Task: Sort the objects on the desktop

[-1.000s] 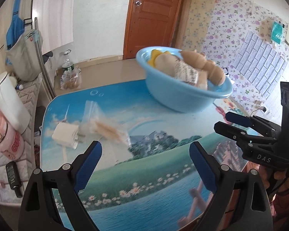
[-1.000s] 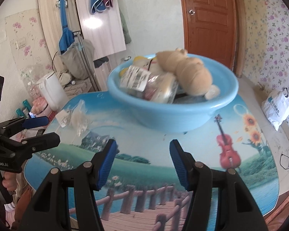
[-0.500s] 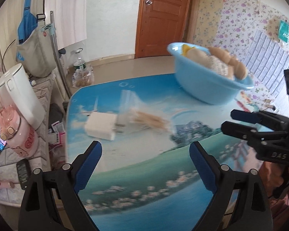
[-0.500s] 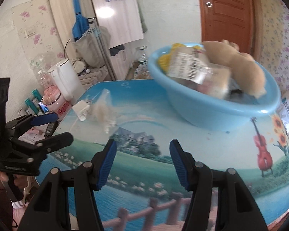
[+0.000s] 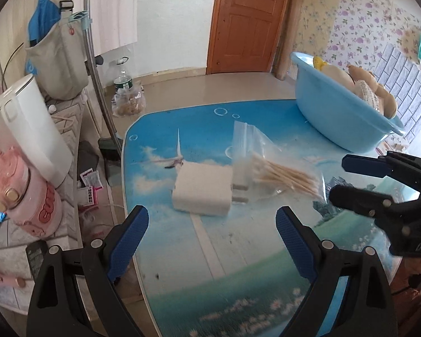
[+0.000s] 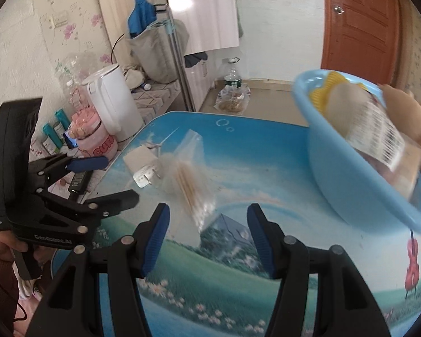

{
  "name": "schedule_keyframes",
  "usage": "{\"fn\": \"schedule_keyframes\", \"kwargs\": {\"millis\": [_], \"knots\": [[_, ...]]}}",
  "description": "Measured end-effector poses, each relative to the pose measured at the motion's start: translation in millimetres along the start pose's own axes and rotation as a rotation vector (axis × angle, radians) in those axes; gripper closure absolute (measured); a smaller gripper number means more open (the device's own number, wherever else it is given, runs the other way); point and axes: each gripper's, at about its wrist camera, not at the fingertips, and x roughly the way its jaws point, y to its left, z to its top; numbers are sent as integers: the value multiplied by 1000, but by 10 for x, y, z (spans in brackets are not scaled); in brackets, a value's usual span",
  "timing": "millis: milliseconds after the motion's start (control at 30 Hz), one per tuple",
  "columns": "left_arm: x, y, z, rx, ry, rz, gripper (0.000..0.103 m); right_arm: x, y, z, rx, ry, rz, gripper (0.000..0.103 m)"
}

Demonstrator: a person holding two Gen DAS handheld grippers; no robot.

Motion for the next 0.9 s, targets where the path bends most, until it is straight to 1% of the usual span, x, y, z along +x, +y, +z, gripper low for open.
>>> {"fn": "schedule_keyframes", "kwargs": {"millis": [67, 167, 267, 300, 333, 367, 400, 433, 500, 567, 600, 667, 767, 900], "knots": [[64, 7, 40, 17, 7, -5, 11, 78, 14, 36, -1, 22, 11, 46], [192, 6, 80, 54, 40, 6, 11, 169, 45, 85, -16, 43, 5, 46], [240, 18, 92, 54, 53, -28, 12, 258, 82, 122, -39, 69, 6, 46], [245, 21, 89, 55, 50, -39, 17, 283, 87, 131, -38, 76, 14, 46], [239, 13, 86, 63, 44, -39, 27, 302, 89, 138, -38, 78, 15, 46], [228, -8, 81, 81, 36, -32, 32, 314, 85, 144, -40, 79, 14, 46], [223, -17, 80, 91, 32, -28, 41, 332, 90, 150, -45, 81, 14, 46], [222, -22, 87, 93, 29, -27, 43, 357, 101, 157, -52, 84, 16, 46], [221, -27, 87, 94, 28, -25, 43, 380, 105, 162, -57, 86, 32, 48], [220, -35, 77, 92, 29, -22, 43, 370, 98, 154, -54, 79, 17, 68], [217, -35, 72, 87, 30, -22, 44, 360, 90, 147, -56, 79, 13, 69], [195, -56, 54, 72, 31, -36, 44, 319, 63, 112, -59, 78, 26, 76], [162, -115, 18, 68, 35, -55, 44, 228, 3, 44, -44, 75, 31, 79], [121, -238, -33, 72, 37, -68, 44, 68, -94, -74, -19, 62, 6, 82]]}}
